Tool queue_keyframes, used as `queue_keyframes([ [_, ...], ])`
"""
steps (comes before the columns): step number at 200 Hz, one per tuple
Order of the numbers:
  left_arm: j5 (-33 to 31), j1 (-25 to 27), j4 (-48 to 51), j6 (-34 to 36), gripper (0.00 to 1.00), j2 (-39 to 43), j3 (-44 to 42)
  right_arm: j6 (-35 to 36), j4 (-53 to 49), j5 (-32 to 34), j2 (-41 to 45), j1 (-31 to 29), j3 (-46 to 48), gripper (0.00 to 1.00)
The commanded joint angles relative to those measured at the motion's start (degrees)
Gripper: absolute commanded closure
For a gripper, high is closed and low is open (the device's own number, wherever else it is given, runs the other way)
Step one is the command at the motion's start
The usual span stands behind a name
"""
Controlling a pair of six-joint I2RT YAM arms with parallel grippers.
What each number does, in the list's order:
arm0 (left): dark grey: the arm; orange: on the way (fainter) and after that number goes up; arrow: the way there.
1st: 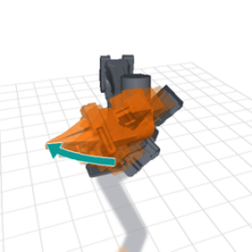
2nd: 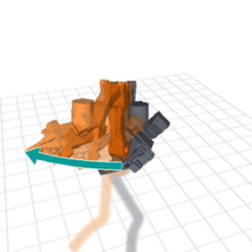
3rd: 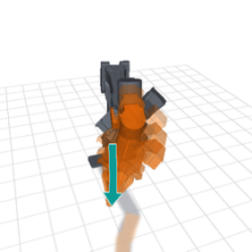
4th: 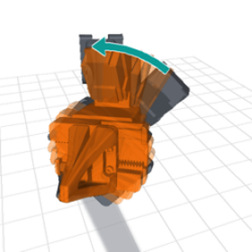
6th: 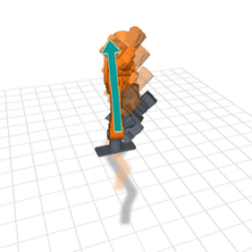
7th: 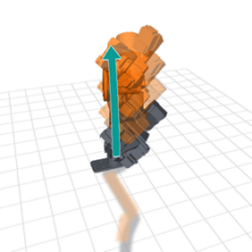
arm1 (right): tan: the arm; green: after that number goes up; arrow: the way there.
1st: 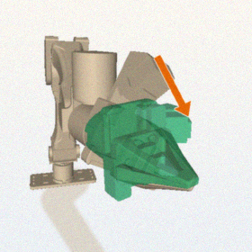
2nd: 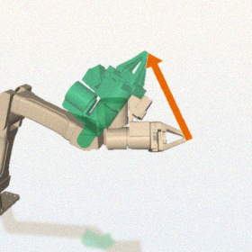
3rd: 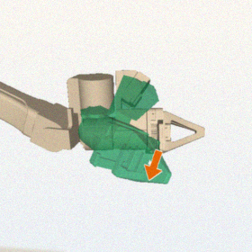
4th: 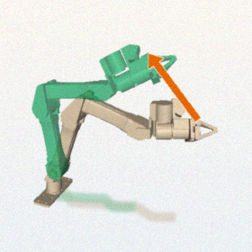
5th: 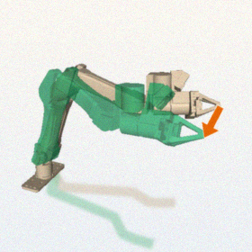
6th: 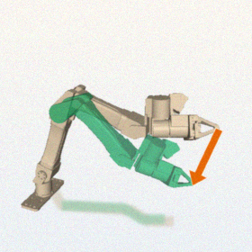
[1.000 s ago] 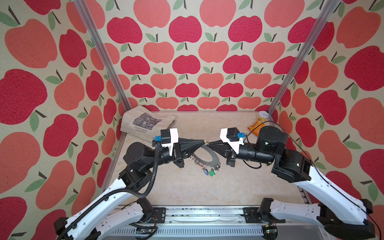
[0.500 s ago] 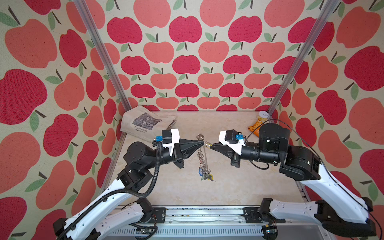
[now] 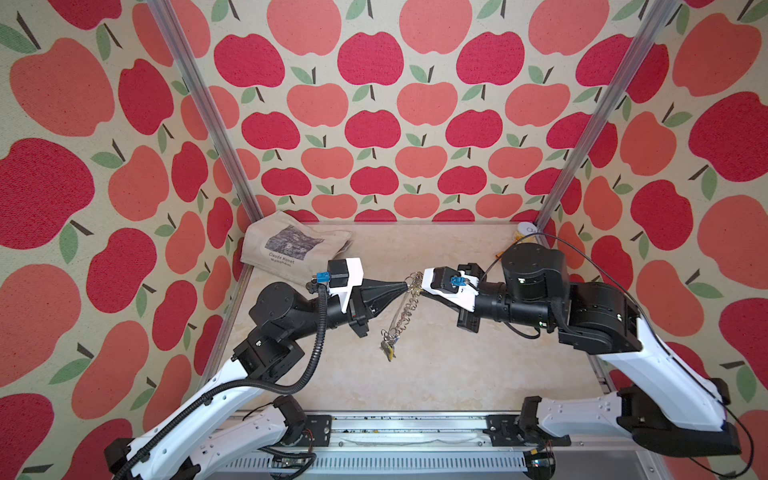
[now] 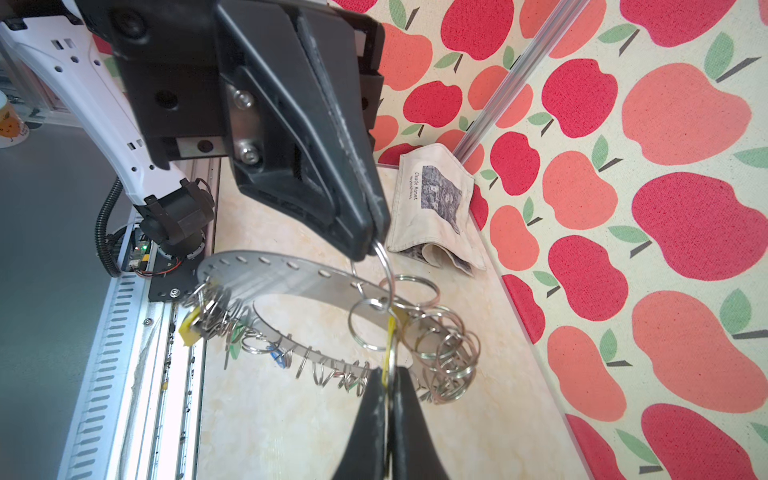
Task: Put the keys on the keyring
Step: 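Open the left gripper and draw it back while the right gripper holds the plate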
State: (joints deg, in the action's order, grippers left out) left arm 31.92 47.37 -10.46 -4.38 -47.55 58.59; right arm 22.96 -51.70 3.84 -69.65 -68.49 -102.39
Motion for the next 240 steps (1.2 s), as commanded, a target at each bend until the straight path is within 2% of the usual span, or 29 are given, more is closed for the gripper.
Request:
queue_keyframes([
  [1, 0.29, -0.14, -0.31, 1.05, 1.00, 1.14, 1.91, 1.58, -0.50, 2.61, -0.17, -0.07, -2.78, 1.00],
  [73, 2.11, -0.14, -2.64, -0.04, 1.00, 1.50, 1.53, -0.35, 0.70, -2.87, -2.50, -0.07, -2.43, 1.00],
  [184, 2.91, -0.13, 1.80, -0.43, 1.00, 1.76, 2.21, 1.16, 0.11, -0.48, -2.15, -0.07, -5.74, 1.00],
  [240, 2.20, -0.13, 4.27, 0.16, 1.00, 2.03, 2.67, 3.33, -3.06, 4.76, -2.91, -3.08, -8.78, 1.00],
])
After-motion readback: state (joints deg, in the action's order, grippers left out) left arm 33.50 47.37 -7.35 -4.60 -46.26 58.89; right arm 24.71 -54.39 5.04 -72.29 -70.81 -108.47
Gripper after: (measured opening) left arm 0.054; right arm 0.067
